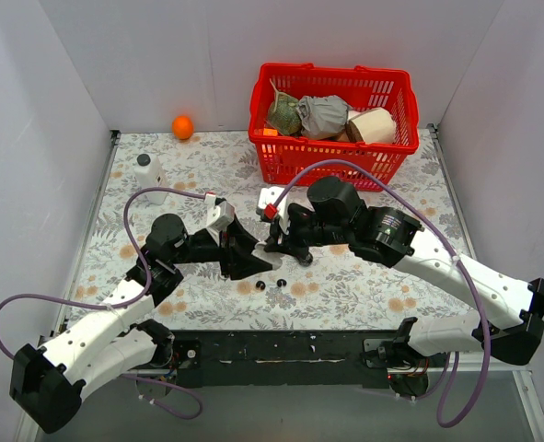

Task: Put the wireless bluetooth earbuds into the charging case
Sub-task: Adjust the charging case.

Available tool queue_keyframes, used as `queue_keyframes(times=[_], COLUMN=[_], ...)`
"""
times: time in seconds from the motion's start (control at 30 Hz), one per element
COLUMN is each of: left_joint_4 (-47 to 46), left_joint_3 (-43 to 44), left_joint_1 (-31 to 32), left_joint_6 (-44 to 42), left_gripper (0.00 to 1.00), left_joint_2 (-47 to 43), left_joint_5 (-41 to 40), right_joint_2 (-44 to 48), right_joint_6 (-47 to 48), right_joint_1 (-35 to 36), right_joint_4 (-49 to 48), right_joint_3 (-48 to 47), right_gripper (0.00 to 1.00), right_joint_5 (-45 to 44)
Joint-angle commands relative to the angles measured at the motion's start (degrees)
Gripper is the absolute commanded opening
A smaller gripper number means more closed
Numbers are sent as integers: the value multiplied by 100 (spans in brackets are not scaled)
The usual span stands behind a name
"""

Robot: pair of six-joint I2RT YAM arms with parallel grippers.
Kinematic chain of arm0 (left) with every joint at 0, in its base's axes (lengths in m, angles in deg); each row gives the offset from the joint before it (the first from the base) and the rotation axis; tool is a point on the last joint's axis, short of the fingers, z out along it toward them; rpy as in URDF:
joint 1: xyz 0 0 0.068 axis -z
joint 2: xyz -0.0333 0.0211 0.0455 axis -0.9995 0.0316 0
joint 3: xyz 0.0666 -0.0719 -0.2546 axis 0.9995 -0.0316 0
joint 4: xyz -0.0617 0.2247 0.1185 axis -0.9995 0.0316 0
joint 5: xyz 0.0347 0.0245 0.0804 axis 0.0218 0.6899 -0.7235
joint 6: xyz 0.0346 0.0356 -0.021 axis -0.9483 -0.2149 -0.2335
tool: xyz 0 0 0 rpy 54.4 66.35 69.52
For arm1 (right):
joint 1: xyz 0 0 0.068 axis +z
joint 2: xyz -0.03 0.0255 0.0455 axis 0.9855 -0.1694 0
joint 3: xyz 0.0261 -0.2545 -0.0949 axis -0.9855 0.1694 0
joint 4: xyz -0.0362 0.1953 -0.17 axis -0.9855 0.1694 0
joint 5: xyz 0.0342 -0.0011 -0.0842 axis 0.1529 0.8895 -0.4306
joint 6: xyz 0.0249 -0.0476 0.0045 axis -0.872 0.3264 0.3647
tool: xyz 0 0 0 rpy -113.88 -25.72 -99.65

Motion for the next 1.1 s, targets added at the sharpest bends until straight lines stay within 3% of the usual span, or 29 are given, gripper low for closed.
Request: queue_keyframes(times=[0.0, 0.13, 0.2, 0.47, 0.63, 1.07], left_joint_4=[-325, -360, -360, -448, -474, -580], left_joint_3=[-60, -130, -174, -200, -183, -244], left_joint_1=[11, 20, 11, 20, 20, 20], left_joint_6=[123, 193, 211, 211, 211, 299], left_gripper=[42, 59, 61, 49, 59, 55], left_joint_2=[34, -19, -37, -19, -37, -107], left_joint_5=[70, 44, 26, 18, -18, 35], right_joint_2=[253, 306, 306, 271, 236, 183], right_joint_6=[-75, -102, -110, -119, -145, -189], right_joint_1=[36, 36, 36, 36, 36, 36], right_joint_4=[-379, -467, -476, -537, -564, -608], right_joint_3=[-2, 95, 87, 148, 148, 227], right_gripper=[1, 1, 1, 1, 1, 1], right_joint_5=[6, -38, -38, -29, -12, -47])
